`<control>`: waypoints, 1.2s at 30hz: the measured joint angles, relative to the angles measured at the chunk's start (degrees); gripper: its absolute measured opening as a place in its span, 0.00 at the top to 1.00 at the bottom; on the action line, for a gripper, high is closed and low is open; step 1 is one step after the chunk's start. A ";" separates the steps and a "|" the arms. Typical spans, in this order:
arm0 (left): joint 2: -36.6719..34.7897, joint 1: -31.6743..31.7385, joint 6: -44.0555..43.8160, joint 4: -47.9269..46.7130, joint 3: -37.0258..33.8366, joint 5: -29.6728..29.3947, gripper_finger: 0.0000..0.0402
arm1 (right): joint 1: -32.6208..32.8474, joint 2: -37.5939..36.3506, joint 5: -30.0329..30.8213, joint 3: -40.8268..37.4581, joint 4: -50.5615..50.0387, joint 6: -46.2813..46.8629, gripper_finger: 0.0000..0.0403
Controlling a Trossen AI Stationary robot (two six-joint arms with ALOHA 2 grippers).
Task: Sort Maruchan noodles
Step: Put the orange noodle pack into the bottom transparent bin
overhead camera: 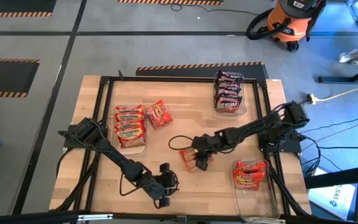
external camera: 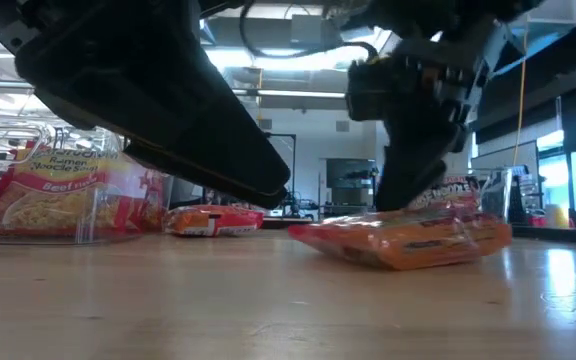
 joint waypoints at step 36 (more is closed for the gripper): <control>-2.49 9.14 -7.98 -10.15 -0.04 -9.80 0.70 | 9.81 -4.15 0.34 0.83 -12.03 -1.93 0.70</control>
